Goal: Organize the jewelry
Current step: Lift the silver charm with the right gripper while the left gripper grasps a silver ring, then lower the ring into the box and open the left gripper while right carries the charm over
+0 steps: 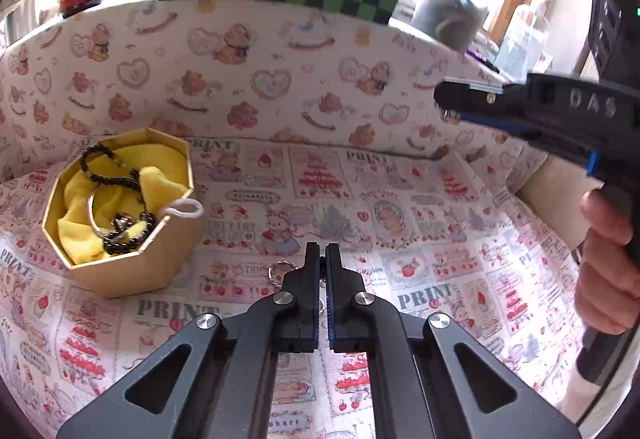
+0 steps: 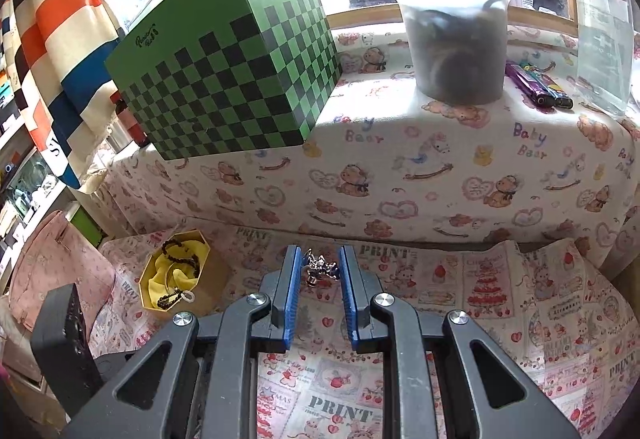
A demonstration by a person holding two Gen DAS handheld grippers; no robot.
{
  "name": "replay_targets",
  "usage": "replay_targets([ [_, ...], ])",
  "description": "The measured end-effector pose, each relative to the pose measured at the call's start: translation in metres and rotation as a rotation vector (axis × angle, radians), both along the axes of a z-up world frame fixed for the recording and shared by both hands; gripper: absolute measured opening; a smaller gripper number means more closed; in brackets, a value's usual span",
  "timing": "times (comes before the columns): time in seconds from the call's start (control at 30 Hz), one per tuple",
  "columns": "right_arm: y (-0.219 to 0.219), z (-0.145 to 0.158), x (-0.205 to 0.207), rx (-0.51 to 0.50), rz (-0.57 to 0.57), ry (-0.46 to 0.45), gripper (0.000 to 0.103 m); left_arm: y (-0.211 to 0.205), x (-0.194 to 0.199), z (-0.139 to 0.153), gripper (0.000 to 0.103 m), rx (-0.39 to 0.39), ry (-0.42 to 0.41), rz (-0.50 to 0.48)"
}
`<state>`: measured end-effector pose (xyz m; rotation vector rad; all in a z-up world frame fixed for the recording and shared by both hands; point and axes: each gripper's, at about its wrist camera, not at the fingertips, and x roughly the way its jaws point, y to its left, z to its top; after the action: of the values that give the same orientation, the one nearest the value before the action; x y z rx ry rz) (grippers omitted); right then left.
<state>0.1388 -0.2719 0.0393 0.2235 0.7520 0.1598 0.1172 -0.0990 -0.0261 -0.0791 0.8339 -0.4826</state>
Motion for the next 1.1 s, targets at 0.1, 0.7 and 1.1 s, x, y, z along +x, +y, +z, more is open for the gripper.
replay_targets([
  [0.1,0.001,0.004,-0.003,0.006,0.007,-0.011,0.021,0.010,-0.007,0.010,0.002,-0.013,-0.033,0.031],
  [0.7,0.028,0.026,-0.029,0.028,0.122,-0.136,0.021,0.110,-0.014,0.055,0.002,-0.208,-0.163,0.283],
  [1.1,0.049,0.027,-0.046,0.035,0.248,-0.267,0.021,0.138,-0.006,0.052,0.002,-0.168,-0.219,0.393],
])
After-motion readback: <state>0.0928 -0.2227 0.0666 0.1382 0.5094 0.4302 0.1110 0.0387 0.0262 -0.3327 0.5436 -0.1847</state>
